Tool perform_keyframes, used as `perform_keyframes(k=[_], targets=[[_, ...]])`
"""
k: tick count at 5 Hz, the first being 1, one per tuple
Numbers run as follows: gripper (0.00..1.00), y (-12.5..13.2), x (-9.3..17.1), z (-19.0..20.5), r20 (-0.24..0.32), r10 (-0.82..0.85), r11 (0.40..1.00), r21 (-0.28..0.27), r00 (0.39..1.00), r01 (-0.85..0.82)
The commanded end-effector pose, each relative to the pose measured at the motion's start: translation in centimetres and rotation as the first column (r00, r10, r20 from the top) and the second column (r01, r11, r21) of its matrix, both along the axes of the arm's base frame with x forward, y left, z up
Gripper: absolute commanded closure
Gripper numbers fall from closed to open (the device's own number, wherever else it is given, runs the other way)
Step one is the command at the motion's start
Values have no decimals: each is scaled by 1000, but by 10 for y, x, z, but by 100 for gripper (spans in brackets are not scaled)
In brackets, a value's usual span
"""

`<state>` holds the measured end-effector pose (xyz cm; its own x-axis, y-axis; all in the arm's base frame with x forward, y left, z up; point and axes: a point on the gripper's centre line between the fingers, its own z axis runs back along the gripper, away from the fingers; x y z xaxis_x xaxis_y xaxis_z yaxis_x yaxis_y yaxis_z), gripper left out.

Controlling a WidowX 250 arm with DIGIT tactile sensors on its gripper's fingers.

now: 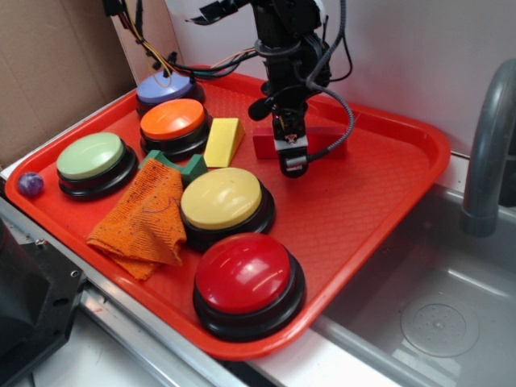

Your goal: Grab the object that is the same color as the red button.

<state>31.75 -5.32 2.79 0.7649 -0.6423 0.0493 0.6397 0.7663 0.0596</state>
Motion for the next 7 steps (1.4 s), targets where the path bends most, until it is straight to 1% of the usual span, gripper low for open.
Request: perform_keyframes(k=[1, 2, 3, 4, 5, 6, 7], targets=[[100, -11, 11, 11, 35, -29, 1000, 10, 999, 29], [100, -11, 7, 18, 46, -5, 1000, 3, 999, 4], [100, -7, -3, 40, 54, 68, 998, -16, 996, -67], [100, 2, -18, 65, 32, 190, 981, -50, 981, -188], [100, 17, -39, 87, -15, 356, 932, -62, 934, -356], [100, 27, -63, 106, -20, 493, 867, -79, 870, -493], [100, 36, -89, 123, -25, 572, 816, -85, 820, -571]])
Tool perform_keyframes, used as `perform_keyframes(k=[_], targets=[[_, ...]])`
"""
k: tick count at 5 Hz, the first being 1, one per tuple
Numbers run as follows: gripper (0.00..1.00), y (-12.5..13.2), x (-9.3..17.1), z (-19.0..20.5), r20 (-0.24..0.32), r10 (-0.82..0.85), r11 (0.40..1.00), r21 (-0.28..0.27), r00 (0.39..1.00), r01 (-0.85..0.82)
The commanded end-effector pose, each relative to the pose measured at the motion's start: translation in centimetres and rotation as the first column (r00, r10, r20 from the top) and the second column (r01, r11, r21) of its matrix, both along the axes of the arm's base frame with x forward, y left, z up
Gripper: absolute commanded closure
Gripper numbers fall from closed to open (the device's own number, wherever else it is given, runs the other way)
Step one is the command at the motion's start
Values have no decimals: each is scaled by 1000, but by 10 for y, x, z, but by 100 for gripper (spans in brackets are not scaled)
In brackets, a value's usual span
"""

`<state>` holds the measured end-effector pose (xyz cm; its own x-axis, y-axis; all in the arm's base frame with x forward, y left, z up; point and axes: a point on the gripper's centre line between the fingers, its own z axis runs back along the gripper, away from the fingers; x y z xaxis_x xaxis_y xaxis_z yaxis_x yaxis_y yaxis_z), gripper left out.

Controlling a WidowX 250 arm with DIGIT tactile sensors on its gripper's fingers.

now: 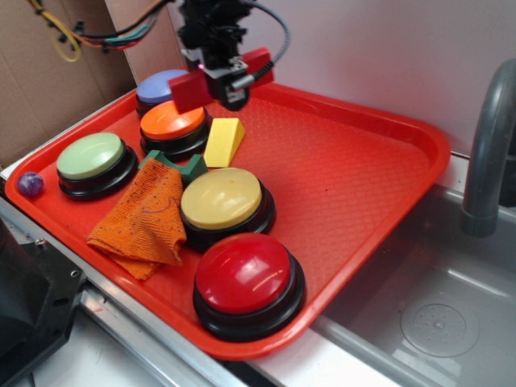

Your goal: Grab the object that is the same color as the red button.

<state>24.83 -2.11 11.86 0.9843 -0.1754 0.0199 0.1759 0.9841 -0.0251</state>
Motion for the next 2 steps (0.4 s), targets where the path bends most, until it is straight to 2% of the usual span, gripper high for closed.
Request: perform_keyframes(k=[1, 2], targets=[[100, 7, -32, 39, 107, 150, 989, -14, 983, -149], [100, 9, -32, 39, 131, 150, 989, -27, 980, -148]])
